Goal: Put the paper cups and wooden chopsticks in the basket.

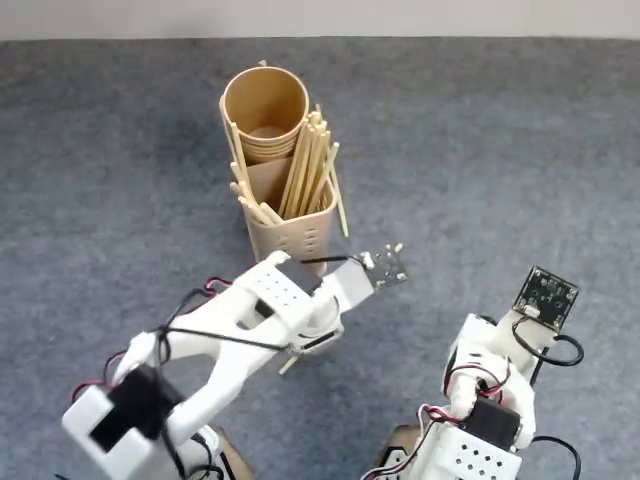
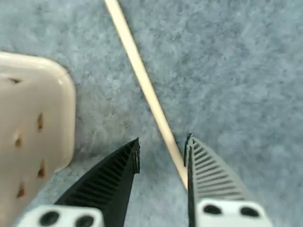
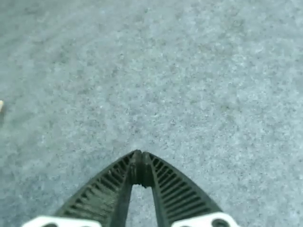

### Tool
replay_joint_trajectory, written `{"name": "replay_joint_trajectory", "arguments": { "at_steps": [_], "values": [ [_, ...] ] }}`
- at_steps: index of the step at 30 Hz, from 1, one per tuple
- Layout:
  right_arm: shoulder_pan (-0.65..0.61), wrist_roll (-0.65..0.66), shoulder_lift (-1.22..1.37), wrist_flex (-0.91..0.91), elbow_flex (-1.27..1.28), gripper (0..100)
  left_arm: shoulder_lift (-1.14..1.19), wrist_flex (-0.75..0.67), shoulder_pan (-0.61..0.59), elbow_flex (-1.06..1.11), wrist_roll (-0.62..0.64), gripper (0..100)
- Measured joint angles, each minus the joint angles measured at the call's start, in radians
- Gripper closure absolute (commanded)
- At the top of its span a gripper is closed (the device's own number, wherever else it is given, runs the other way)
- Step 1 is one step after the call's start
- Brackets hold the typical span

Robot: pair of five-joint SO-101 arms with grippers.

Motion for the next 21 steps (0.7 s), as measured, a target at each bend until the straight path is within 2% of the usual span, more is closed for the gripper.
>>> {"name": "replay_joint_trajectory", "arguments": {
  "at_steps": [8, 13, 21],
  "values": [
    [0.009, 0.009, 0.0, 0.0, 0.0, 99.2, 0.112, -0.023, 0.006, -0.021, 0.002, 100],
    [0.009, 0.012, 0.0, -0.021, 0.0, 99.2, 0.13, -0.014, 0.008, -0.051, -0.009, 100],
    [0.008, 0.015, -0.002, -0.064, 0.0, 99.2, 0.075, 0.107, -0.005, -0.199, -0.017, 100]
  ]
}}
